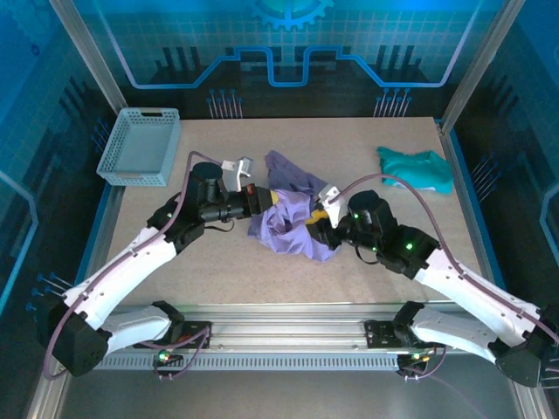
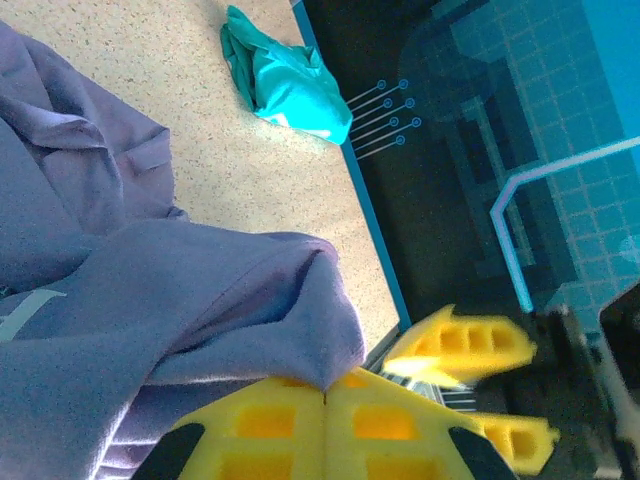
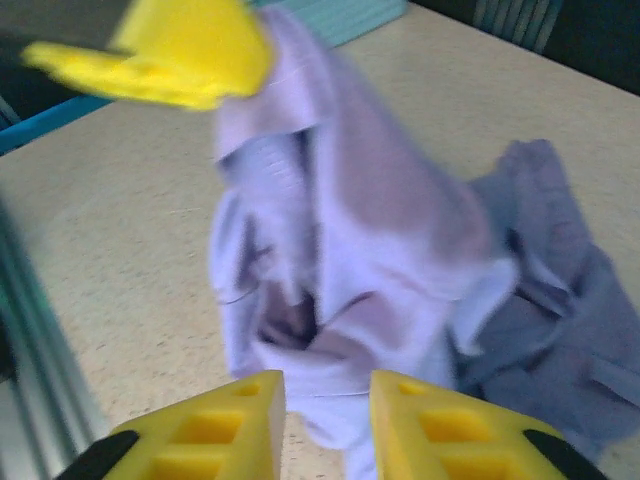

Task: Fold the inside-out t-shirt

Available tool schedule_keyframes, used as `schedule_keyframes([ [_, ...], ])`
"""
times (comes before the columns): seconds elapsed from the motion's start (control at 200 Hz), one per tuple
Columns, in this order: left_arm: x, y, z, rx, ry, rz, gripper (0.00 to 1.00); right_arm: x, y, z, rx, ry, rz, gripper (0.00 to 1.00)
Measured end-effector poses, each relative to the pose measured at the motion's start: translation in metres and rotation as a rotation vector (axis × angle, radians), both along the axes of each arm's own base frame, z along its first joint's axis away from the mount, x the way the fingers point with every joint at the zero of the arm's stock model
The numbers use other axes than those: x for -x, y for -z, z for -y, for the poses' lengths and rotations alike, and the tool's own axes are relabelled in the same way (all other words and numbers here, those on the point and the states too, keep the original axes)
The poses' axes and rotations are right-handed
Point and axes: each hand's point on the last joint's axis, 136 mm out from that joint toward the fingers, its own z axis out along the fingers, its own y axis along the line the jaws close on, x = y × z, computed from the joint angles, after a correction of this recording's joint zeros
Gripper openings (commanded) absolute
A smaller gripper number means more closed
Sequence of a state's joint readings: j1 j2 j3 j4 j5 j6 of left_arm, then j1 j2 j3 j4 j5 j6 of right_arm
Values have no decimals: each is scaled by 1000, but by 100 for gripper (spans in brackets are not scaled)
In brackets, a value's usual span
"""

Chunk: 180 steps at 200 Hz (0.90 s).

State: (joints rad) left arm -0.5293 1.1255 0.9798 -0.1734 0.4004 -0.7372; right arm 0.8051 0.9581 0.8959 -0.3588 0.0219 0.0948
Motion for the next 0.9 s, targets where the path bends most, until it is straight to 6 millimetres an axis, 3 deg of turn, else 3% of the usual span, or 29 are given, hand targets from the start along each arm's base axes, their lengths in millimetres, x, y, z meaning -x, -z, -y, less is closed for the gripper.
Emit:
schedule_keyframes([
  [0.135, 3, -8, -1, 26, 24, -15, 0, 6, 1, -20, -6, -69, 18, 26],
  [0.415, 12, -25, -2, 49, 75, -36, 0, -10, 36, -46, 64, -94, -13, 26],
  [0.67, 17, -20, -2, 36, 94, -50, 0, -16, 24, -55, 29, -110, 33, 28],
  [0.9, 15, -20, -5, 39, 88, -51, 0, -17, 22, -57, 7, -99, 24, 40],
])
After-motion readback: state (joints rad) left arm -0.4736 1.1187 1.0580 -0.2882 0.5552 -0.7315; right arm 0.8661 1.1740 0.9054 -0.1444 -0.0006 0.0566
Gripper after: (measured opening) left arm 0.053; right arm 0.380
